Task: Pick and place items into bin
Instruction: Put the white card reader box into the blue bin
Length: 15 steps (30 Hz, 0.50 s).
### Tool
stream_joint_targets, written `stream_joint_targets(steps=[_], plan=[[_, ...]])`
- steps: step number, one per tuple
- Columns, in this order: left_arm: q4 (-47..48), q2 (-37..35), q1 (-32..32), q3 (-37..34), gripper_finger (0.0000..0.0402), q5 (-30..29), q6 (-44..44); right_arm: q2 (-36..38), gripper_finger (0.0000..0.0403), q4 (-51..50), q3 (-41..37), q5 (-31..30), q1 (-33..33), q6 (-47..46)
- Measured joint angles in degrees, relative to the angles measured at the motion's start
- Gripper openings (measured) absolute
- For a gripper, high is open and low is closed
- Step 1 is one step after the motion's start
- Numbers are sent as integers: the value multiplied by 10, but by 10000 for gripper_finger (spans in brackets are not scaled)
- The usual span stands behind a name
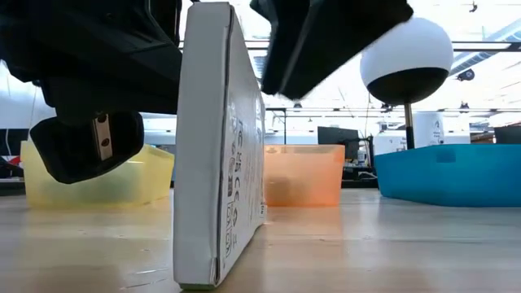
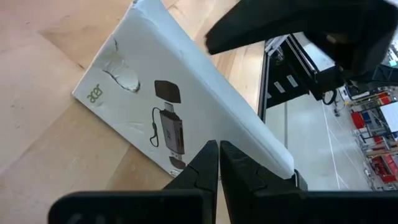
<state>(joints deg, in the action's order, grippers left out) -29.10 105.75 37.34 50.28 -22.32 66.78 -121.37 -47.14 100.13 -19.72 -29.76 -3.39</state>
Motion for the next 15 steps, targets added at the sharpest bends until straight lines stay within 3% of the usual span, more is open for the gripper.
stream_joint_targets(steps=[5,12,15], plan=[[0,0,0,0,0,0,1,0,169,0,24,6,-1,130],[-2,0,0,3,0,0,0,-13,169,13,31,101,-1,282],[-3,0,0,3,0,0,0,-22,169,23,28,104,-3,326]])
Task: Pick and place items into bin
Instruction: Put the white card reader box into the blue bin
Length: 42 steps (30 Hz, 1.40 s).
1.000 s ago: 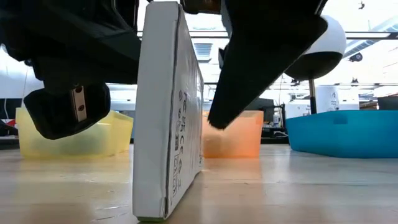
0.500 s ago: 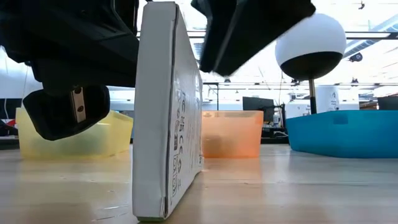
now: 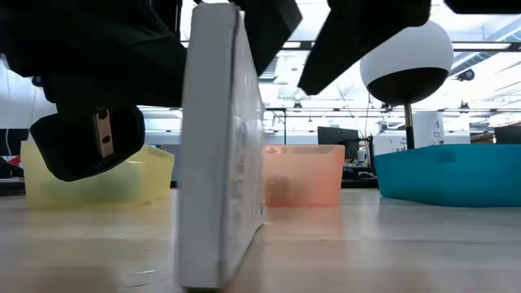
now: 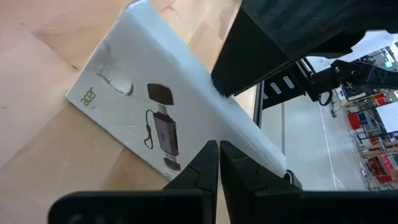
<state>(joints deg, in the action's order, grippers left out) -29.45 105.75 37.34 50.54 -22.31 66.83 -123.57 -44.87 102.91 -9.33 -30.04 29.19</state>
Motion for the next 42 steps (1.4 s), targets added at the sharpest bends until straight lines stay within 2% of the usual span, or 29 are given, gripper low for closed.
stream_joint_targets(steps=[8,19,24,30,42], plan=[[0,0,0,0,0,0,2,-2,169,18,4,-39,1,13],[0,0,-1,0,0,-2,2,-2,169,39,6,-41,1,37],[1,0,-1,1,0,-2,3,-2,169,60,5,-36,1,68],[0,0,-2,1,0,-9,3,-2,169,69,-9,17,5,85],[-1,0,-2,1,0,-32,4,-3,169,58,-16,19,7,-23]])
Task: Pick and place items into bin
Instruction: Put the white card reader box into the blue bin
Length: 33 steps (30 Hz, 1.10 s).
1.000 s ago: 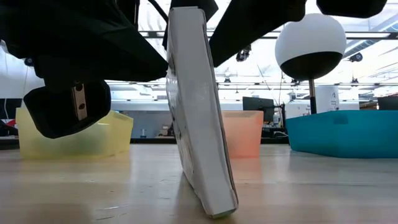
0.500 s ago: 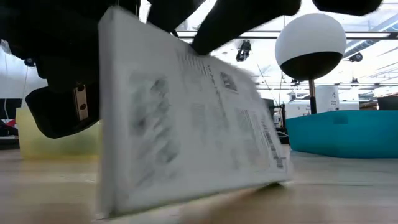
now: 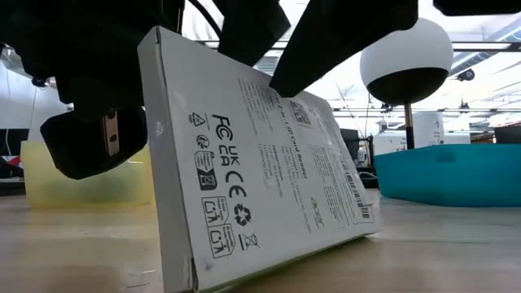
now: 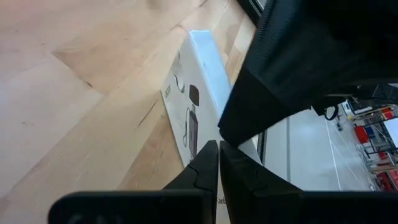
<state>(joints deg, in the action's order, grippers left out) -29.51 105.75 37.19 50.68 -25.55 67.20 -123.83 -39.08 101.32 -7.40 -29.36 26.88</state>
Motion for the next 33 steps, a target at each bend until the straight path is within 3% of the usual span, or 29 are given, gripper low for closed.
stream_joint_targets(steps=[16,20,28,33], plan=[[-15,0,0,0,0,1,0,-1,162,-44,-29,30,1,-171],[-10,0,0,-3,0,1,0,0,133,-61,-26,31,1,-202],[19,0,2,-5,0,17,9,18,31,-91,-26,36,1,-300],[60,0,15,-4,0,16,29,55,29,-152,-27,31,1,-461]])
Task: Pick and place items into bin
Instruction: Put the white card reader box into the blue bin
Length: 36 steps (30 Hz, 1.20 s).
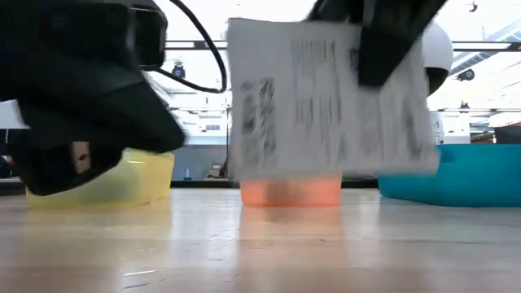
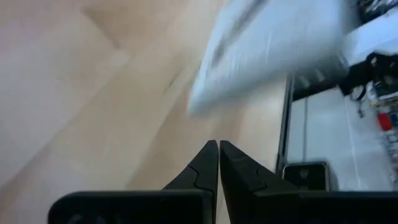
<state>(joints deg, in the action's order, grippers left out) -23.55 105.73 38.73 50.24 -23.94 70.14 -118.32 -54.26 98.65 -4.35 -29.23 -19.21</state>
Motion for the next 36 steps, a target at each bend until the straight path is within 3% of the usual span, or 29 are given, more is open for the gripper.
stream_joint_targets(steps=[6,14,19,22,25,30,36], plan=[[20,-1,17,1,0,-6,27,66,42,-106,-1,-59,-19,-319],[46,-2,18,0,0,-8,75,137,41,-365,-13,-133,-64,-774],[48,-8,17,-1,0,-8,63,227,41,-356,-124,-125,-61,-925],[49,-19,15,-2,0,-11,38,303,40,-337,-226,-151,-54,-1020],[51,-30,12,-6,0,-16,14,398,39,-274,-330,-180,-39,-1071],[50,-37,5,-10,0,-19,-3,512,39,-63,-501,-184,7,-1057],[45,-37,2,-10,0,-19,-2,535,45,47,-585,-186,50,-1027]])
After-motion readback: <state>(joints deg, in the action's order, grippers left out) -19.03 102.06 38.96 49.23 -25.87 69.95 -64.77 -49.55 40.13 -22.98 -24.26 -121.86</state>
